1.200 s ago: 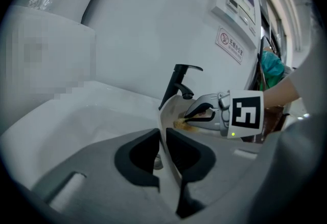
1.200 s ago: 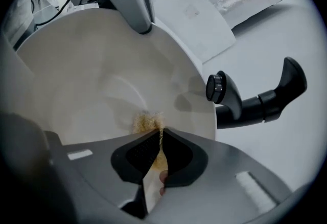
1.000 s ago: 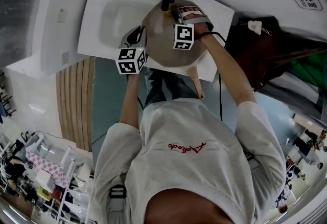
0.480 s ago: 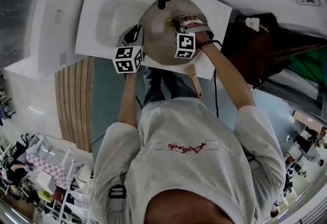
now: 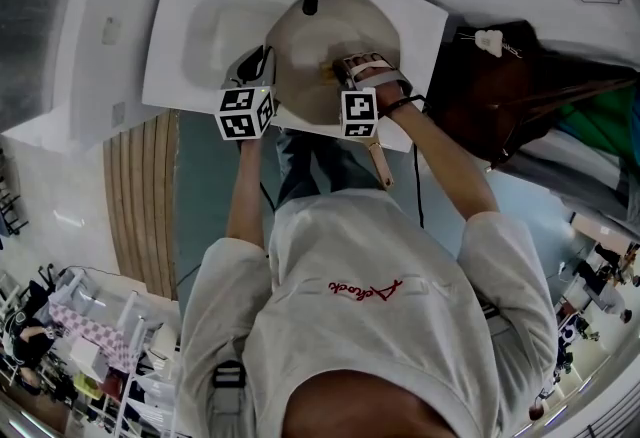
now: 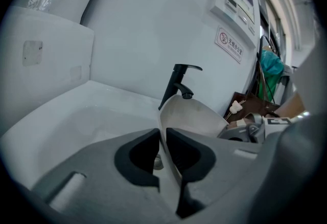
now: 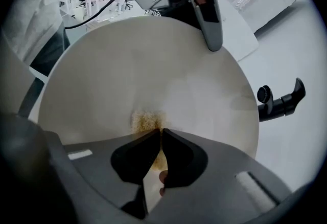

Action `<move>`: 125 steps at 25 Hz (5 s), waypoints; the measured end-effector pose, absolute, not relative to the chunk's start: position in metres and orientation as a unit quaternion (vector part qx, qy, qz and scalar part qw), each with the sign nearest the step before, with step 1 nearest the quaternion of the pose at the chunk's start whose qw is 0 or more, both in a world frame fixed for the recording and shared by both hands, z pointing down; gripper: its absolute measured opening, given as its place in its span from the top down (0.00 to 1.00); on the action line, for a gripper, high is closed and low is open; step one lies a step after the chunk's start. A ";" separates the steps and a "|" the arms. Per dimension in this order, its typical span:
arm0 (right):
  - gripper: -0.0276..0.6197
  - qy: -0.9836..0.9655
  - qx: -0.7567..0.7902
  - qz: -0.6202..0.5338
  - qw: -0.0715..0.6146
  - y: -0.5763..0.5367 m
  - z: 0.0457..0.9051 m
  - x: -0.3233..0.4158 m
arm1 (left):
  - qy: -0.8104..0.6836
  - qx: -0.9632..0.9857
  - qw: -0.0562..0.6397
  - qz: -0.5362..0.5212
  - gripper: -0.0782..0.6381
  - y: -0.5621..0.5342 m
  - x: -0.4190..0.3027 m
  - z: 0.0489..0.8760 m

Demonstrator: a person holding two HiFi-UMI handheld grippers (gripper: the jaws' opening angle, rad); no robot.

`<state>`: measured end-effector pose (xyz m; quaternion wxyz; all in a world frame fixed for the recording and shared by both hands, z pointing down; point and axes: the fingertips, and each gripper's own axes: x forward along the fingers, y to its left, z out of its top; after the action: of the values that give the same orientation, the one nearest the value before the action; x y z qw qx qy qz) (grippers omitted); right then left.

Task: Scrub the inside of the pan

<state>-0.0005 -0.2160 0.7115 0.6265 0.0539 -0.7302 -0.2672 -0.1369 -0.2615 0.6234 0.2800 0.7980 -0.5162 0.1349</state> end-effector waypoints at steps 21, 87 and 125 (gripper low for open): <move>0.91 -0.728 0.012 -0.266 0.632 -0.181 0.718 0.001 | -0.516 0.798 0.282 0.134 0.83 -0.261 -0.137 0.623; 0.92 -0.706 -0.023 -0.286 0.647 -0.183 0.724 0.022 | -0.519 0.795 0.286 0.129 0.83 -0.263 -0.137 0.626; 0.91 -0.846 0.463 0.131 0.230 -0.253 0.564 0.074 | -0.549 0.804 0.201 0.105 0.89 -0.229 -0.108 0.549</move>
<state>0.0739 -0.2529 0.5644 0.2303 0.4633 -0.8456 0.1311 -0.1083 -0.2294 0.5490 0.2009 0.8042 -0.5494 0.1053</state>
